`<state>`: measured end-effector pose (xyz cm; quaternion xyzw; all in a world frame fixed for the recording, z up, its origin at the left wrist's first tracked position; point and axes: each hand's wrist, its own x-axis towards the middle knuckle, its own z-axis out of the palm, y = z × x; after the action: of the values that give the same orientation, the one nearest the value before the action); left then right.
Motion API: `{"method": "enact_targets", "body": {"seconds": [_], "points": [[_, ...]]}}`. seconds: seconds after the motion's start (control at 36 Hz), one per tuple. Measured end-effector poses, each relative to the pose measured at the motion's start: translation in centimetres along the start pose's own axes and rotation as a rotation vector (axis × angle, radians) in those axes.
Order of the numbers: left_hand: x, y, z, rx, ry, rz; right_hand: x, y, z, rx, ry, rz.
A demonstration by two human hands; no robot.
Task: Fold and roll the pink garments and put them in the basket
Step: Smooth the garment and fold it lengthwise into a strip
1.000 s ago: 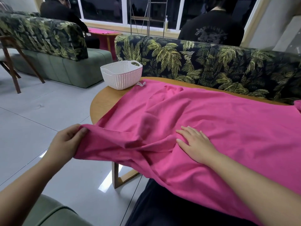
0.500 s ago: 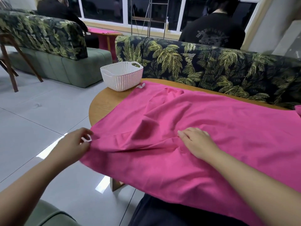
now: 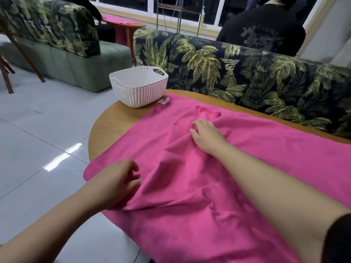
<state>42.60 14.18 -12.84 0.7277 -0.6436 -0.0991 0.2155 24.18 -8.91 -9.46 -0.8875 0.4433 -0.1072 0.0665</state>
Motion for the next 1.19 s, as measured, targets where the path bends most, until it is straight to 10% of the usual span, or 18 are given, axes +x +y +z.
{"method": "enact_targets", "body": {"seconds": [0.17,0.36,1.0,1.19], "points": [[0.4,-0.3,0.1,-0.079,-0.047,0.062,3.5,1.0,1.7,0.006,-0.126,0.013],[-3.2,-2.9,-2.2,-0.647,0.291,-0.359,3.5,2.0,3.4,-0.048,-0.162,-0.017],[11.4,-0.4,0.8,-0.167,0.058,-0.228,11.1,5.9,2.3,-0.099,-0.082,0.270],[16.8,2.0,4.5,0.063,0.229,-0.085,10.4,10.6,3.1,0.002,-0.099,0.330]]}}
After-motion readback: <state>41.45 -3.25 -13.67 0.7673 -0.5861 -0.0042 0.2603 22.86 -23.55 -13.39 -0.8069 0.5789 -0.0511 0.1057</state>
